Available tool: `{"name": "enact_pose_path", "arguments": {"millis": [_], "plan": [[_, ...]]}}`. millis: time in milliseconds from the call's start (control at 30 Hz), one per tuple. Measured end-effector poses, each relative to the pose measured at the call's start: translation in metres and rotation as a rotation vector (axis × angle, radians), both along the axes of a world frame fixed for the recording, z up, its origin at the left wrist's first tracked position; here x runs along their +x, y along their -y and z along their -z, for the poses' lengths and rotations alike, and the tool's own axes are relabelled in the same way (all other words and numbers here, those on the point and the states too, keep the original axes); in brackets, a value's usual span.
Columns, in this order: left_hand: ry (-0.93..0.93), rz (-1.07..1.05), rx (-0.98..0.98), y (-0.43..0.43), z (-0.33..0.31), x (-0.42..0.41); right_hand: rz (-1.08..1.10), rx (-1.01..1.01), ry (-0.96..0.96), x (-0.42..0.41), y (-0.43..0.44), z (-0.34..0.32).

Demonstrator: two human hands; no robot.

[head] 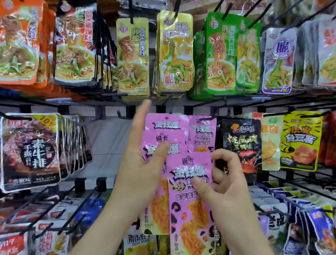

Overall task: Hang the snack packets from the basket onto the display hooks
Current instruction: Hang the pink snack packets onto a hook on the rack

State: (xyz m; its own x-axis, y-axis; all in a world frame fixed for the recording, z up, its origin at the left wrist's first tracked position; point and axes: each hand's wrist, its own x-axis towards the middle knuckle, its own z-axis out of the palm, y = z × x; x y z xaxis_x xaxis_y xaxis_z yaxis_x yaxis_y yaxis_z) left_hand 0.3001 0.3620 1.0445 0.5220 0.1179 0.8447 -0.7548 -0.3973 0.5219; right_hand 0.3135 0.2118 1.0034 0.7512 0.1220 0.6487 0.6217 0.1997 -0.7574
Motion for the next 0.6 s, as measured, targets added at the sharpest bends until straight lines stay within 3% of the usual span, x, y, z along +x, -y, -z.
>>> {"name": "enact_pose_path", "arguments": {"millis": [100, 233, 367, 600], "plan": [[0.07, -0.137, 0.212, 0.0, 0.0, 0.004, 0.06, -0.018, 0.079, 0.002, -0.003, 0.001], [0.029, -0.217, 0.165, -0.002, -0.005, 0.013, 0.246, 0.073, 0.091, 0.012, 0.003, -0.005], [-0.063, -0.243, 0.262, -0.005, -0.013, 0.011, 0.395, 0.155, 0.115, 0.029, 0.02, -0.037], [-0.121, -0.289, 0.436, -0.001, -0.021, 0.014, 0.603, 0.019, 0.216, 0.049, 0.012, -0.071]]}}
